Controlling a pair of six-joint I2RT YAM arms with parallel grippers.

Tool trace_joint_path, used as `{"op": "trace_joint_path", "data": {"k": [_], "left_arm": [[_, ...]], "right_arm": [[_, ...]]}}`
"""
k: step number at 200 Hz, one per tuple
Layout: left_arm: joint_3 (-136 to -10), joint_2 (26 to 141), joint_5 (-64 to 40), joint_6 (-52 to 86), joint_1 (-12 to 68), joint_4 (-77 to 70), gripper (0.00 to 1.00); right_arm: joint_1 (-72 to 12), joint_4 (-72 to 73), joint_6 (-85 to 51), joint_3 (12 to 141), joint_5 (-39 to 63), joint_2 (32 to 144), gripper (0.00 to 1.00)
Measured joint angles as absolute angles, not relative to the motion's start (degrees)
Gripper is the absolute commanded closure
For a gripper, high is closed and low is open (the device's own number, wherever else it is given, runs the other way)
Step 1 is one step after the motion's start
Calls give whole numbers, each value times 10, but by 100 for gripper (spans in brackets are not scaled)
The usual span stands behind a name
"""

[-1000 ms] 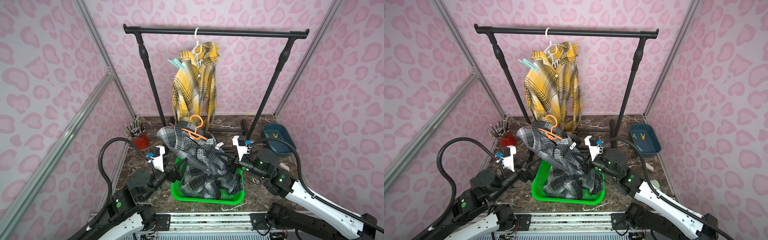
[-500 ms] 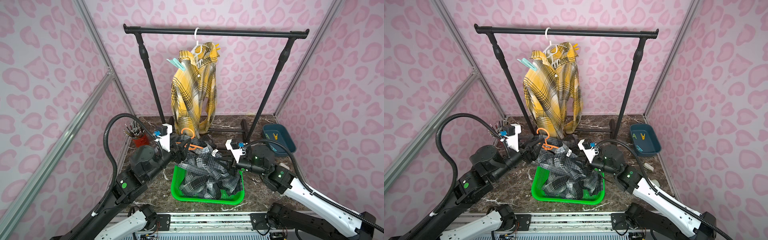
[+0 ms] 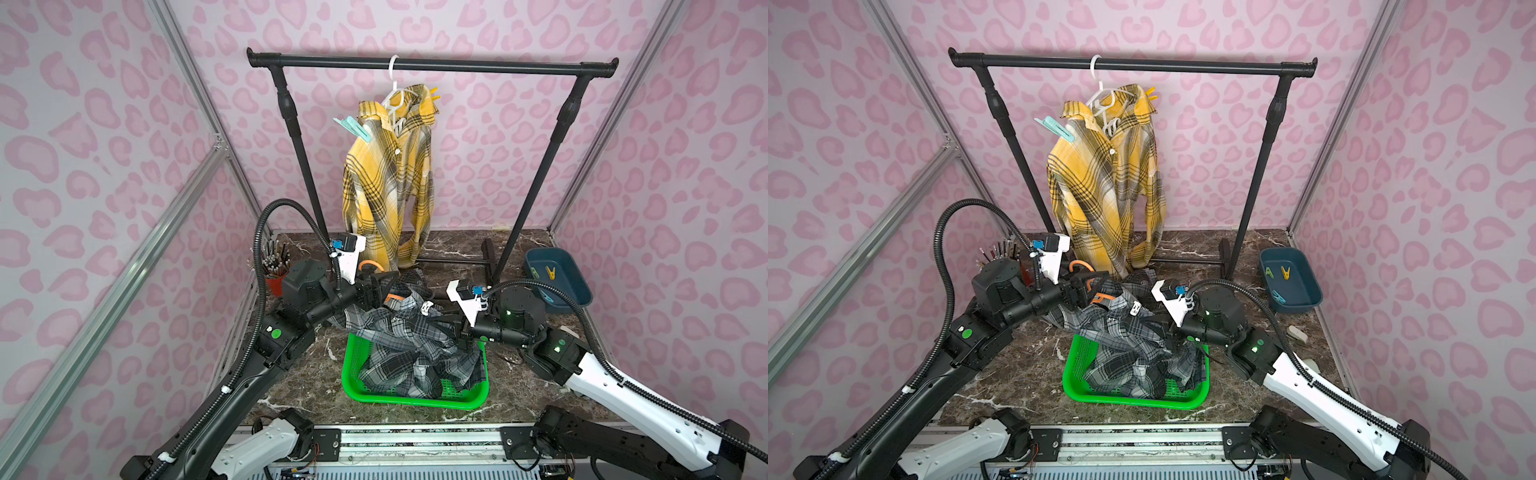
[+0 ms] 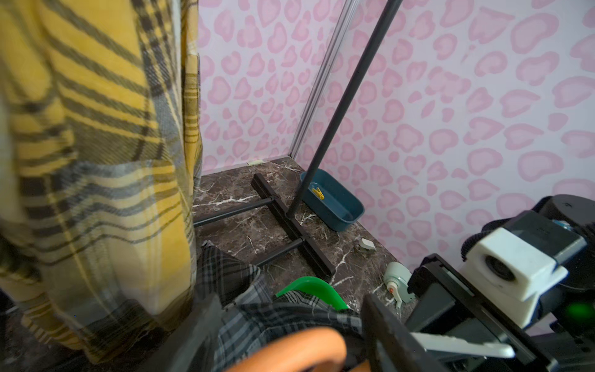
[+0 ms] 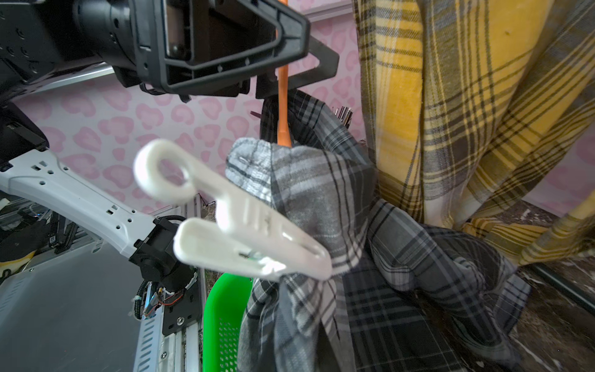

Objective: Remove the clothespins securing long-sleeve shirts to the hanger
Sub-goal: Adjust the hanger.

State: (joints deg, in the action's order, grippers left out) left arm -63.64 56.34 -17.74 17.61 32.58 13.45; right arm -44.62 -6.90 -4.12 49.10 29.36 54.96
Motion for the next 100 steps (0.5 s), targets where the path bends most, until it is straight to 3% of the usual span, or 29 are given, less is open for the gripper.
{"op": "trace_joint_path", "data": {"k": [28,58,76,86,100], "left_arm": [[-628,561,-192,176,324,136,35],[-626,564,-186,173,322,137,62],[-626,567,-185,164,322,138,89],[-626,567,-175,150,321,139,96],[-627,567,-171,141,320,140,97]], "right_arm": [[-446,-69,-38,490,293,550,100],[-446,-68,-35,489,293,555,100],[-445,-67,-40,489,287,563,100],[-444,-66,-44,489,284,566,100],[-444,-66,-46,489,282,573,100]]}}
